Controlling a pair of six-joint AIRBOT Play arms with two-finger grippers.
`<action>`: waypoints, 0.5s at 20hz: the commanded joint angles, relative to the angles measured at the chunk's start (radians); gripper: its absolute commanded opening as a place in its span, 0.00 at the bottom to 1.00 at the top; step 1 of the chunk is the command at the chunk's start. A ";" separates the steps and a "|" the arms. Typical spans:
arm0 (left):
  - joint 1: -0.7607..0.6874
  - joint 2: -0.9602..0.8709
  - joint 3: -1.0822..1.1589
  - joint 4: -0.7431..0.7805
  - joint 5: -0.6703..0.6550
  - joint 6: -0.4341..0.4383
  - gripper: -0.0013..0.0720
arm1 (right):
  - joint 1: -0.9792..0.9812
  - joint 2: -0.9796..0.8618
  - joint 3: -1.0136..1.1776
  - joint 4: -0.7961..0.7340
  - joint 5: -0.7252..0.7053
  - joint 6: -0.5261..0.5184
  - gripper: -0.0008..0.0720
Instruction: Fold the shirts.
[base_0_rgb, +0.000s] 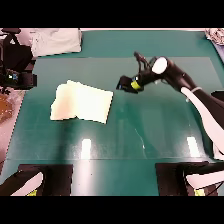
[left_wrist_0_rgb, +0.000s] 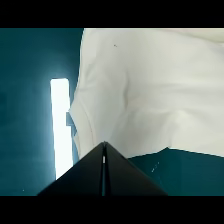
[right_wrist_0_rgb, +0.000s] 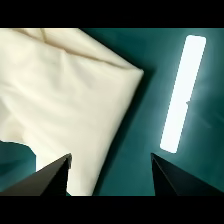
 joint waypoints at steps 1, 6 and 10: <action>0.000 0.000 0.001 -0.003 -0.006 0.002 0.05 | 0.026 0.093 -0.308 0.227 -0.254 -0.108 0.80; 0.000 0.000 0.001 -0.003 -0.006 0.001 0.05 | 0.216 -0.013 -0.399 0.560 -0.526 -0.263 0.83; 0.000 0.000 0.001 -0.003 -0.005 -0.002 0.05 | 0.352 -0.211 -0.130 0.627 -0.694 -0.307 0.81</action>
